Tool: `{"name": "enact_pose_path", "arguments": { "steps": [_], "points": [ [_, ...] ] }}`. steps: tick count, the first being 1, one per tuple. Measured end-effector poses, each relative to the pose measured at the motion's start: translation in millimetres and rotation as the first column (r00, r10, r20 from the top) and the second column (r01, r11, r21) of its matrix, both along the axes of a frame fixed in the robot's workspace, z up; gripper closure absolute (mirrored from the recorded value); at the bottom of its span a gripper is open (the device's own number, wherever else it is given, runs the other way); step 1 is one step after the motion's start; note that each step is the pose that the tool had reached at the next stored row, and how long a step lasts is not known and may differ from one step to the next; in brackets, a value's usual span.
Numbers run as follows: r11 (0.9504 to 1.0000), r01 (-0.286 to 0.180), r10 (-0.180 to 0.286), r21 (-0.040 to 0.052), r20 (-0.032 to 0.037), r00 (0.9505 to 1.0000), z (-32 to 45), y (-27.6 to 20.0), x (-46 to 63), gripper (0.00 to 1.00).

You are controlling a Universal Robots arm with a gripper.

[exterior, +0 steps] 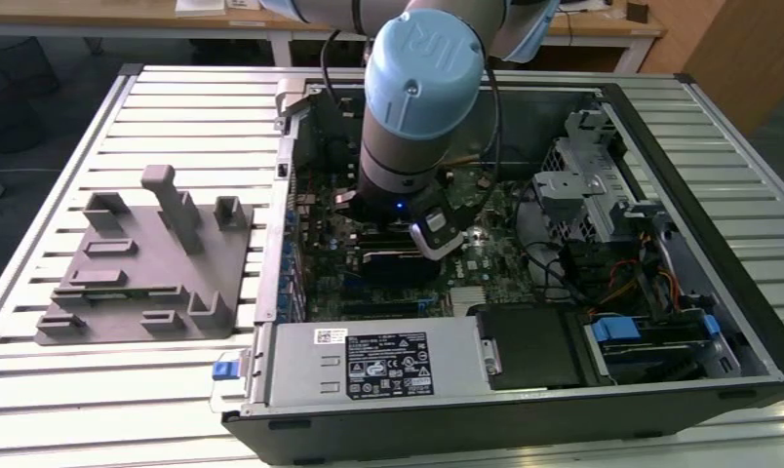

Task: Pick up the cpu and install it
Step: 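Install the second cpu locking lever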

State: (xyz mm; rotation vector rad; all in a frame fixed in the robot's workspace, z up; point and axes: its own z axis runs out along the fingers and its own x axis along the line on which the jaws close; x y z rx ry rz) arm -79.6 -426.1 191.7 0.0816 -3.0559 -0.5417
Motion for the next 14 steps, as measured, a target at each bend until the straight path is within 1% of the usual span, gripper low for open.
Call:
{"name": "enact_pose_path", "arguments": {
  "steps": [2, 5, 14],
  "points": [
    [1.0000, 0.000, 0.000, -0.0003, 0.0001, 1.0000, 1.6, -0.1, -0.1, 0.89],
    [1.0000, 0.000, 0.000, 0.0001, 0.0008, 1.0000, 7.4, -0.1, 0.0, 0.89],
    [1.0000, 0.000, 0.000, 0.0015, 0.0004, 1.0000, 21.2, 0.0, 0.0, 0.89]
  ]
}}
